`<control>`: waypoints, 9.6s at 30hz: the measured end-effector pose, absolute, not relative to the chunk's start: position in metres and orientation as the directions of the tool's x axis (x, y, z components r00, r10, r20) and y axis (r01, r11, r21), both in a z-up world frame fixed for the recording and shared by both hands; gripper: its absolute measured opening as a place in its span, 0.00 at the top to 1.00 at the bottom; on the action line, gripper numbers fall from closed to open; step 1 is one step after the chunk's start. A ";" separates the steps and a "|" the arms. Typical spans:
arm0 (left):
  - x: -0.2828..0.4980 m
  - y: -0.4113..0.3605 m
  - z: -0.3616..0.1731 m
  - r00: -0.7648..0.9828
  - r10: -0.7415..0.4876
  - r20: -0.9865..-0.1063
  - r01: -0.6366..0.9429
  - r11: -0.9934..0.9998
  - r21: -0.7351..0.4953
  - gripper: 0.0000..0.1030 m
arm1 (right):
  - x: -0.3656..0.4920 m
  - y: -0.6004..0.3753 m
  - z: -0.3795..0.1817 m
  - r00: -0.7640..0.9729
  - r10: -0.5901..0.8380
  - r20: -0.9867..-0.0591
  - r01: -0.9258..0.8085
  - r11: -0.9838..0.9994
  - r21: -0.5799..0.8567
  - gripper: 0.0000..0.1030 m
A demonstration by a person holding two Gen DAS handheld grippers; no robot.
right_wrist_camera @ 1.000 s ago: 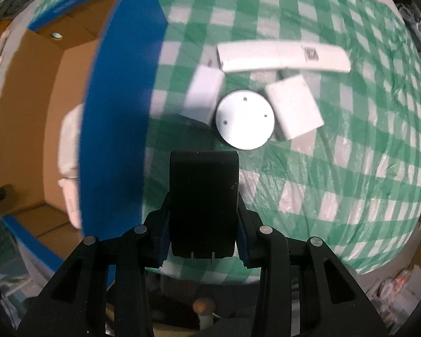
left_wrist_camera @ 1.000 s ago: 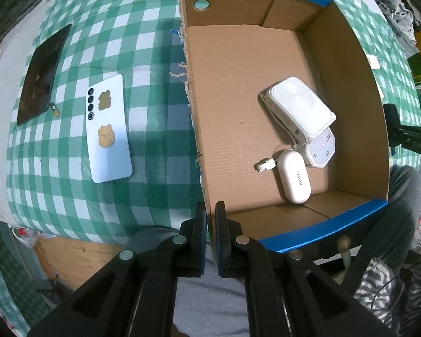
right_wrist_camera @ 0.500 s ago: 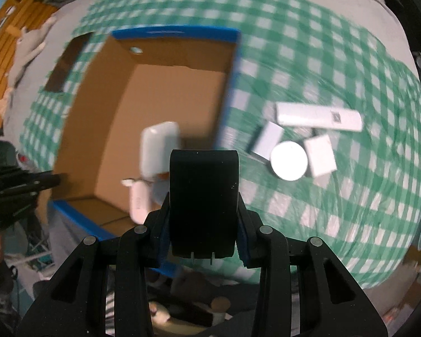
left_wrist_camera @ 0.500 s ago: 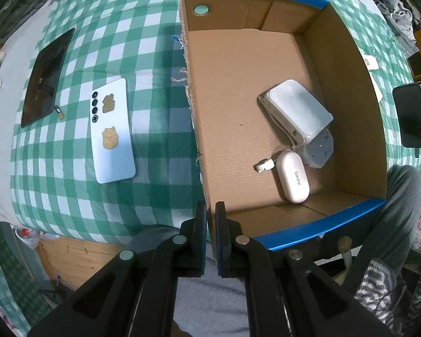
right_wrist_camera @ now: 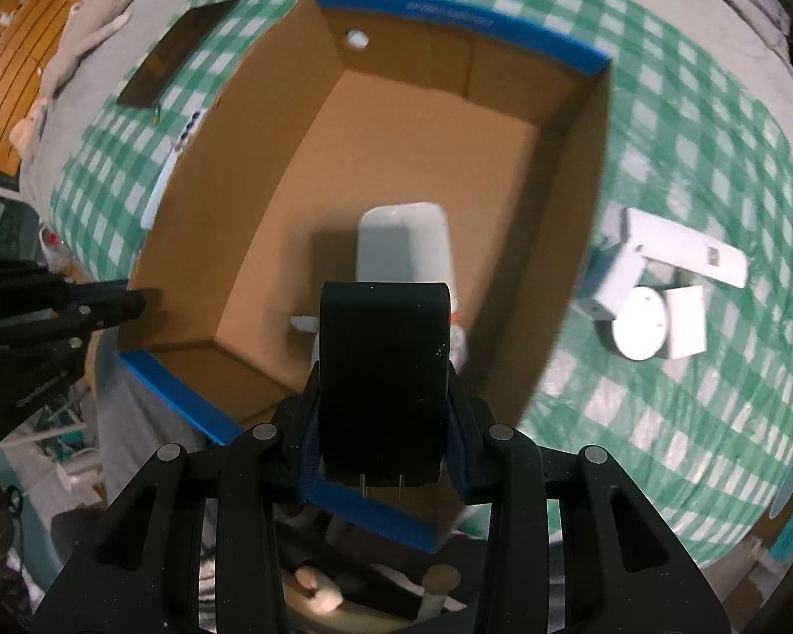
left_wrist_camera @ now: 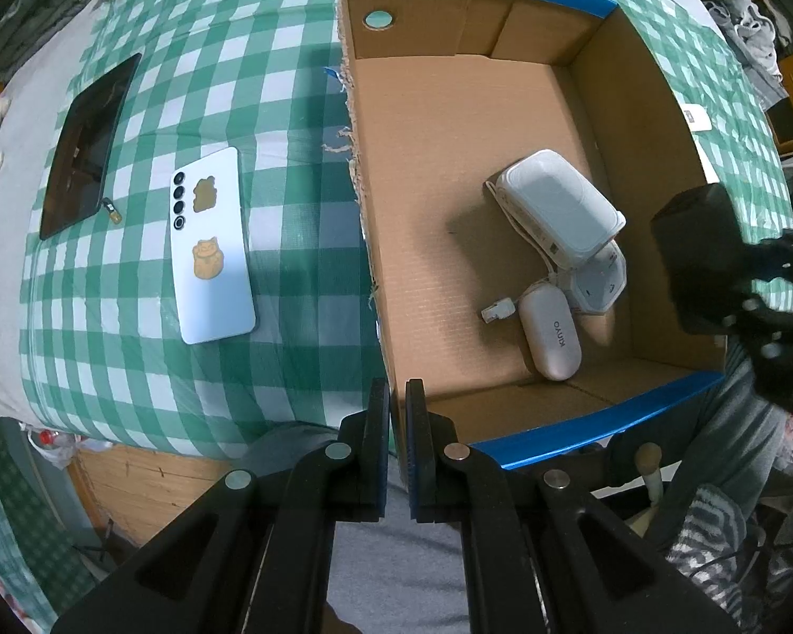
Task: Flip cup upside down
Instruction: 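Carry the black charger into the box and release it with the right gripper, then return the right gripper to the pile and grasp the small white cube charger, then carry the white cube charger into the box and release it with the right gripper, then move the right gripper back to the pile and grasp the flat white power bank, then lift the flat white power bank and carry it over the box with the right gripper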
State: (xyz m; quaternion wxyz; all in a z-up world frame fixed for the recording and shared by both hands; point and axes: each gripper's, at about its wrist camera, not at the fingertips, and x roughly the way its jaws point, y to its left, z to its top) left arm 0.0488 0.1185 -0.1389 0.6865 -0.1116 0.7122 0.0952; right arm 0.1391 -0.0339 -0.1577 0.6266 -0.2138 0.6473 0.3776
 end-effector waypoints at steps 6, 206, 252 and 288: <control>0.049 0.118 -0.139 -0.032 -0.029 -0.999 -0.288 0.957 -0.018 0.96 | 0.133 -0.023 -0.182 -0.136 0.147 -0.980 -0.757 0.623 0.198 0.64; 0.065 0.125 -0.134 -0.023 -0.043 -0.999 -0.307 0.951 -0.034 0.92 | 0.258 -0.152 -0.166 0.031 0.168 -0.985 -0.684 0.722 0.102 0.51; 0.081 0.126 -0.143 -0.052 -0.023 -0.998 -0.308 0.951 -0.006 0.86 | 0.328 -0.165 -0.272 -0.048 0.047 -0.998 -0.667 0.742 0.067 0.45; 0.085 0.122 -0.140 -0.047 -0.017 -0.999 -0.297 0.955 -0.003 0.81 | 0.340 -0.180 -0.293 -0.084 0.029 -0.996 -0.569 0.819 0.072 0.50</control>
